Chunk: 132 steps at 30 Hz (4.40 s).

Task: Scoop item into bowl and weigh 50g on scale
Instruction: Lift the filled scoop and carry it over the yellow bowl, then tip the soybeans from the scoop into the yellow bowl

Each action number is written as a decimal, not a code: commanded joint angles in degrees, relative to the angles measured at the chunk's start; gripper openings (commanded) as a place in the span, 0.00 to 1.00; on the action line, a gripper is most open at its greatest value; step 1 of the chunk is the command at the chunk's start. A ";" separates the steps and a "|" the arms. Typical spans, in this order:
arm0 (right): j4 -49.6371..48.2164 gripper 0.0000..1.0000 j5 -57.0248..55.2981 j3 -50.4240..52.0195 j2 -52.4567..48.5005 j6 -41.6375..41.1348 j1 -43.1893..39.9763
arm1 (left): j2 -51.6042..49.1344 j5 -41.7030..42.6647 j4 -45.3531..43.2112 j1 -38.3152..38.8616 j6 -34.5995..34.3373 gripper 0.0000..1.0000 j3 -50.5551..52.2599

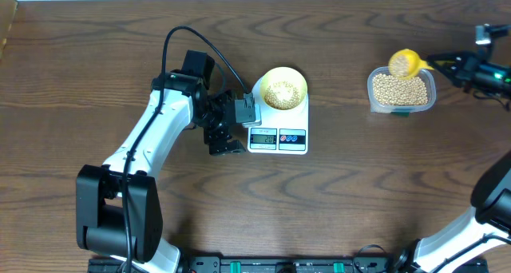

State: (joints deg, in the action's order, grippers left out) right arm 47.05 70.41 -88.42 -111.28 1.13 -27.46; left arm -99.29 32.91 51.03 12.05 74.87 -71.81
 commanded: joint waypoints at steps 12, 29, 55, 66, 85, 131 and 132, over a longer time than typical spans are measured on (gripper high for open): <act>-13.55 0.01 1.75 -0.22 -0.76 -13.11 18.16 | -0.37 0.94 0.28 -0.26 0.55 0.97 0.13; -16.70 0.01 -25.09 -0.22 -0.79 -10.49 36.06 | -0.37 0.94 0.26 -0.24 0.52 0.98 0.13; -17.29 0.01 -30.27 -0.55 4.46 20.90 41.33 | -0.37 0.94 0.26 -0.26 0.55 0.98 0.13; -17.07 0.01 -30.25 -0.55 4.46 24.48 42.14 | -0.37 0.94 0.28 -0.24 0.55 0.98 0.13; -17.05 0.01 -30.18 -0.55 4.46 24.48 42.14 | -0.37 0.94 0.26 -0.26 0.52 0.97 0.13; -14.10 0.01 -32.39 -0.55 10.08 35.63 42.64 | -0.37 0.94 0.28 -0.26 0.55 0.98 0.13; -14.08 0.01 -32.68 -0.55 10.32 35.63 42.64 | -0.37 0.94 0.26 -0.26 0.55 0.97 0.13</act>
State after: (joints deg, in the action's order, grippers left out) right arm 32.82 39.00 -88.40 -104.07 34.00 14.76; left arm -99.29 32.91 51.03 12.05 74.87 -71.81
